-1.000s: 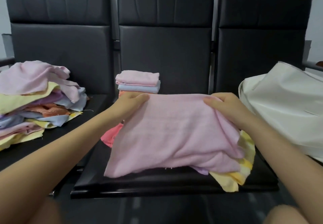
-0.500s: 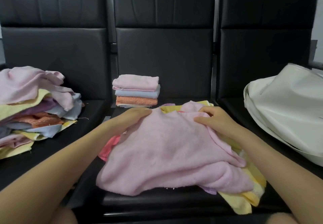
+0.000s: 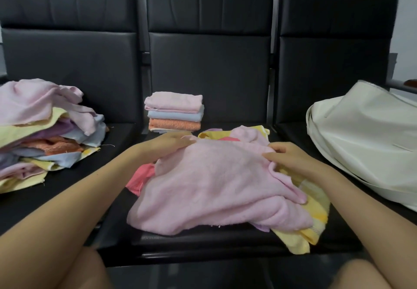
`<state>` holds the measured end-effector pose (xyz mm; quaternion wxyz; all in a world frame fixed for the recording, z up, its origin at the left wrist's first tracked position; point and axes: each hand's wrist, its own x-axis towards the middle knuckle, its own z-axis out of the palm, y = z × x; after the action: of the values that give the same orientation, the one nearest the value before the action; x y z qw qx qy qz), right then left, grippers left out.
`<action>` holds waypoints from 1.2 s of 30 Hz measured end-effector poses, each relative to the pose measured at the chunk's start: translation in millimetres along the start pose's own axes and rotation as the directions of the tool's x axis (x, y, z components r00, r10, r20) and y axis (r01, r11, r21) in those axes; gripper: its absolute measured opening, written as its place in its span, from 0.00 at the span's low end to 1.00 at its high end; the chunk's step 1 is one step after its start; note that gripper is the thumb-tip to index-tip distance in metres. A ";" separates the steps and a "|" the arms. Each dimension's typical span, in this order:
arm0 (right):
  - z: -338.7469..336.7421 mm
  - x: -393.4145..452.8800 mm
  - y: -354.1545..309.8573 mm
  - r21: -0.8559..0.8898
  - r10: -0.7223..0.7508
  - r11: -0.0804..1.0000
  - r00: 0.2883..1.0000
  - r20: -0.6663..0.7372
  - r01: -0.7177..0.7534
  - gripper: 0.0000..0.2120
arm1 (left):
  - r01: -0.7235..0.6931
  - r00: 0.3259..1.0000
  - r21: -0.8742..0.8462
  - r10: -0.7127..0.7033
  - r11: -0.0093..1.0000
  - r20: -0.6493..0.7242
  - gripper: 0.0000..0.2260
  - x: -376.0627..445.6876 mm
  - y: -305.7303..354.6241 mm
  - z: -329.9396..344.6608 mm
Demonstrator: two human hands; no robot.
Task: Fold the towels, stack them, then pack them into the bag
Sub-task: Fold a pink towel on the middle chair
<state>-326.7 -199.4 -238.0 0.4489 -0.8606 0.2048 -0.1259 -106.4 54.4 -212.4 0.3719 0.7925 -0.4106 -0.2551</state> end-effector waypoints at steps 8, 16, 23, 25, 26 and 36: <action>-6.2 -10.4 -12.1 0.132 -0.016 0.991 0.993 -0.114 0.031 0.19 | -0.119 0.958 0.257 0.179 0.959 -0.226 0.12 -15.5 0.1 -14.1; -2.4 -32.8 -13.0 0.210 0.150 0.965 0.987 0.050 -0.157 0.16 | 0.022 0.993 0.316 0.017 0.949 -0.118 0.30 -35.6 -18.2 -15.9; -8.9 -36.3 -11.1 0.306 0.103 0.946 0.995 0.013 -0.103 0.19 | 0.080 0.981 0.244 -0.033 0.967 -0.194 0.21 -39.3 -33.5 -23.0; -7.0 -33.2 -9.3 0.177 0.070 0.982 0.997 0.017 -0.072 0.20 | 0.076 0.982 0.271 -0.025 0.960 -0.189 0.19 -39.7 -32.9 -19.9; -5.0 -31.8 -9.4 0.127 0.063 0.990 0.998 0.027 -0.066 0.18 | 0.076 0.984 0.278 -0.028 0.957 -0.174 0.19 -39.1 -33.3 -19.0; -3.6 -23.3 -4.2 -0.009 0.040 0.999 0.997 0.062 -0.040 0.20 | 0.139 0.988 0.151 -0.127 0.979 -0.090 0.13 -41.7 -36.2 -26.8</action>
<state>-347.7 -189.0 -233.3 0.4542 -0.8615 0.2086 -0.0895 -92.9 113.5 -221.3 0.3067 0.8545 -0.3603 -0.2146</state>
